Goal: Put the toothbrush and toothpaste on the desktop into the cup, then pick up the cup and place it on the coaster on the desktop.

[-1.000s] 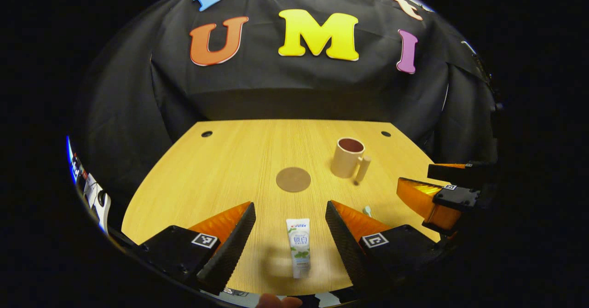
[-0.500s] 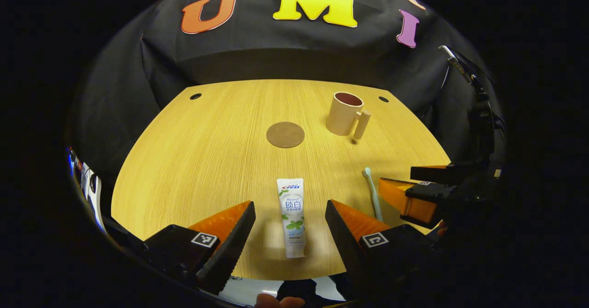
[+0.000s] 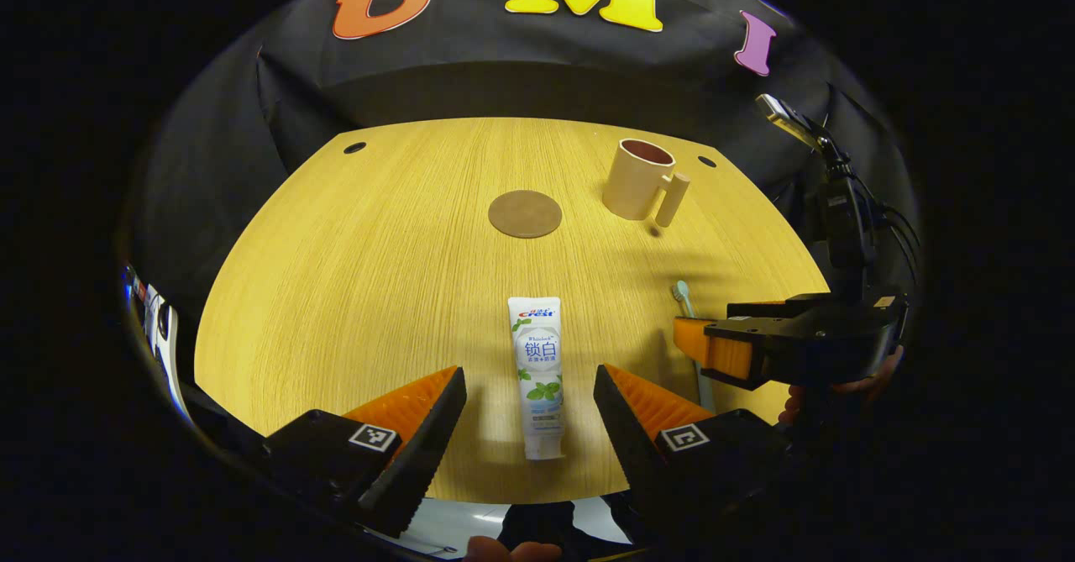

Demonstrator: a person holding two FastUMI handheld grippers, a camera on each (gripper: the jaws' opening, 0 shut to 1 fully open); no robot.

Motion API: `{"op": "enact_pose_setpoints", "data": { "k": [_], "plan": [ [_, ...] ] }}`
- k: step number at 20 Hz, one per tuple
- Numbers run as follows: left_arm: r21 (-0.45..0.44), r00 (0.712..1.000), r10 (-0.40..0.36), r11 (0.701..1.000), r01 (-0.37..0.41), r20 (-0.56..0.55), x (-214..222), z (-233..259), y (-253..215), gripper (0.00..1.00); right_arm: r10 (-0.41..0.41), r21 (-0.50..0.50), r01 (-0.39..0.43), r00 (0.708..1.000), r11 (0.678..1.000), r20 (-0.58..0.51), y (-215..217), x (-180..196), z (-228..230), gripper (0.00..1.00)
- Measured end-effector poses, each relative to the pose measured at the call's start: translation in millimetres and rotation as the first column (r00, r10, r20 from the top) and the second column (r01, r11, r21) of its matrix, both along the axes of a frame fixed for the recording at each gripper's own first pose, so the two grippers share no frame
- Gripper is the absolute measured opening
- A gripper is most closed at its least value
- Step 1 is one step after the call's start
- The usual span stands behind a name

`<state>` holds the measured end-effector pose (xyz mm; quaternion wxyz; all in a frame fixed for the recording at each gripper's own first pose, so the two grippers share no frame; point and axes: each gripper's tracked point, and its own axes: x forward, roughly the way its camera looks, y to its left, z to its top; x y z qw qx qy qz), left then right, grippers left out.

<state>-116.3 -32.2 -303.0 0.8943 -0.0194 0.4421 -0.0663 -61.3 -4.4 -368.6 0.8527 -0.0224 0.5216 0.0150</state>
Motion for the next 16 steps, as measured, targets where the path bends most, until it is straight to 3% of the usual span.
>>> {"op": "enact_pose_setpoints", "data": {
  "k": [3, 5, 8, 9, 12, 14, 16],
  "plan": [
    [0.001, 1.000, 0.003, 1.000, -0.003, -0.015, 0, -3, 1, 0.98, -0.004, -0.005, 0.004, 1.000, 1.000, -0.015, 3, 3, -5, 0.66],
    [0.005, 1.000, 0.001, 1.000, -0.001, -0.030, 0, -7, 2, 0.98, -0.007, -0.008, 0.007, 1.000, 1.000, -0.025, 4, 3, -9, 0.42],
    [-0.009, 0.998, 0.008, 1.000, -0.008, -0.059, 0, -15, -3, 0.98, -0.016, -0.020, 0.015, 0.999, 1.000, -0.038, 2, 2, -14, 0.28],
    [-0.013, 0.998, 0.008, 1.000, -0.009, -0.064, -2, -14, -2, 0.98, -0.015, -0.017, 0.015, 0.999, 1.000, -0.044, 2, 1, -13, 0.18],
    [-0.023, 0.997, 0.002, 1.000, -0.003, -0.078, -6, -21, -4, 0.98, -0.015, -0.021, 0.014, 0.999, 1.000, -0.041, 2, 5, -17, 0.17],
    [-0.029, 0.996, -0.004, 1.000, 0.001, -0.094, -9, -26, -6, 0.98, -0.017, -0.019, 0.017, 0.999, 1.000, -0.041, 2, 2, -14, 0.05],
    [-0.037, 0.995, -0.003, 0.999, -0.001, -0.102, -9, -31, -9, 0.98, -0.012, -0.009, 0.011, 0.999, 1.000, -0.044, 2, 2, -14, 0.09]
  ]
}}
